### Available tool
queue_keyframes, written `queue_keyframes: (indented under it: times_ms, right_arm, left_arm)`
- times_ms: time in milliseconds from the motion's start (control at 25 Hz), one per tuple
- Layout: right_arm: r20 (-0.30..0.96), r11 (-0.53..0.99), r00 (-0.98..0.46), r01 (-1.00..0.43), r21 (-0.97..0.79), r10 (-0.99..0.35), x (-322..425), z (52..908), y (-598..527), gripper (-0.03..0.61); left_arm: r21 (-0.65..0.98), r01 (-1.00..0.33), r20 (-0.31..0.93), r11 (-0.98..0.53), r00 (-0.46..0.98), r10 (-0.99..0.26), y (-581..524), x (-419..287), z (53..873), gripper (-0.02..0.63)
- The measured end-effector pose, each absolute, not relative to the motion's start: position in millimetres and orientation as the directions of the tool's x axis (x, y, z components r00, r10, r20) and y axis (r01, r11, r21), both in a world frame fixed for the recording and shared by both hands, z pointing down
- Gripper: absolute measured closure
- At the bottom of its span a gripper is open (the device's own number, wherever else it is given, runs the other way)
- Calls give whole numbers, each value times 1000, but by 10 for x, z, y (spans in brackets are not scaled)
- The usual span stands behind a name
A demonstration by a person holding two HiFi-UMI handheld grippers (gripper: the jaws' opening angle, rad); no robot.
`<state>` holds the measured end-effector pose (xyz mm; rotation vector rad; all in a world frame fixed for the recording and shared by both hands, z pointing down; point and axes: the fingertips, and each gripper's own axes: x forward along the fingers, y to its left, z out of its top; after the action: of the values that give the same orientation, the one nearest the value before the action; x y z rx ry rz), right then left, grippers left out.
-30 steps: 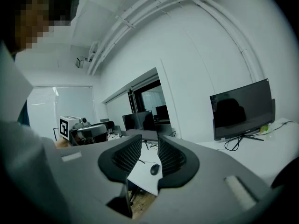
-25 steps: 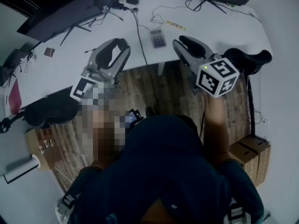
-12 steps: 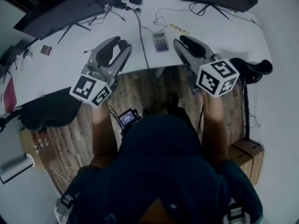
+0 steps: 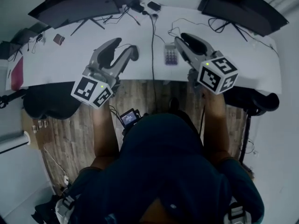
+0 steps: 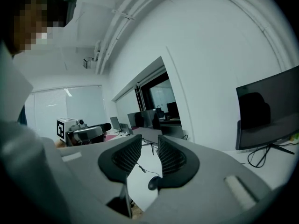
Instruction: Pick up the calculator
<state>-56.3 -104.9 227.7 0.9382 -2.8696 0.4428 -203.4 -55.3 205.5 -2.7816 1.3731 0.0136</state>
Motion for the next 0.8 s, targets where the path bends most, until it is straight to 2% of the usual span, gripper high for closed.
queue_keyframes:
  times_ms: [440,800]
  right_arm:
    - [189,854,-894,-444,-270,-405,-589,2461,-1640,486]
    - [191,878,-927,-370,-305,-324,-453,2627,-1925,486]
  left_arm:
    - [-18,-884,13,-467,467,-884,-875,-1889,2231,442]
    - [0,-918,54,-396,395,-917,-1035,-1663,2386,442]
